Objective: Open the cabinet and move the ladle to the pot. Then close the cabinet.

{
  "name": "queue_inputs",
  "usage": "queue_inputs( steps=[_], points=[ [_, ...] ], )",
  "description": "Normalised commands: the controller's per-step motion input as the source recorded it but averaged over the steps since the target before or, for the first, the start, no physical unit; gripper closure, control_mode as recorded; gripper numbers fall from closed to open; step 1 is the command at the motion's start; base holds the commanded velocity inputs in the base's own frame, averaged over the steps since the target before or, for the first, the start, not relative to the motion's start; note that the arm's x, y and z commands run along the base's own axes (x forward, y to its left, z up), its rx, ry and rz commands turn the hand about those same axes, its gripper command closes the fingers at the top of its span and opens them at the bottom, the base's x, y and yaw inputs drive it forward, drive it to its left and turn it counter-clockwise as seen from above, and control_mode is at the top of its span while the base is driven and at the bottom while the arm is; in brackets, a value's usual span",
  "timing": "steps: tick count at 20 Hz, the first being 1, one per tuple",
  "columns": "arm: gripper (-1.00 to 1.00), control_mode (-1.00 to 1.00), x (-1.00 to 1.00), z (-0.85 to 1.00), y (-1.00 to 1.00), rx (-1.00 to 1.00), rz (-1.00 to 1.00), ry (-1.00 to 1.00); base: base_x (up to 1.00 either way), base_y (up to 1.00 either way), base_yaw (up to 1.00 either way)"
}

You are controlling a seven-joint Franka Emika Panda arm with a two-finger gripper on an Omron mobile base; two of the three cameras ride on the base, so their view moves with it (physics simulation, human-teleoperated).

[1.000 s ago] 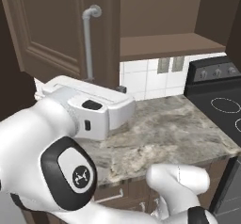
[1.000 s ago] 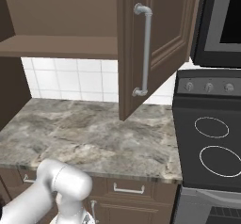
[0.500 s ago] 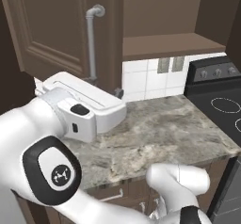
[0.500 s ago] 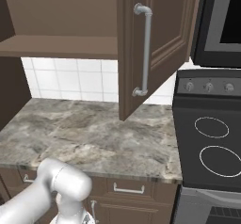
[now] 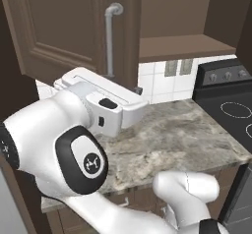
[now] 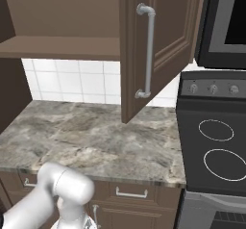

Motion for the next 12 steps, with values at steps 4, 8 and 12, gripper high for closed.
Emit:
queue_inputs(
  steps=[4,8,12],
  points=[
    [-1.00,-1.00,0.49,0.00,-0.39,0.03,0.18,-0.04,0.00,0.00,0.00],
    [-1.00,-1.00,0.70,0.00,-0.31,0.00,0.16,-0.05,0.00,0.00,0.00],
    [-1.00,-1.00,0.82,0.00,-0.27,0.00,0.16,-0.04,0.00,0.00,0.00]
  ],
)
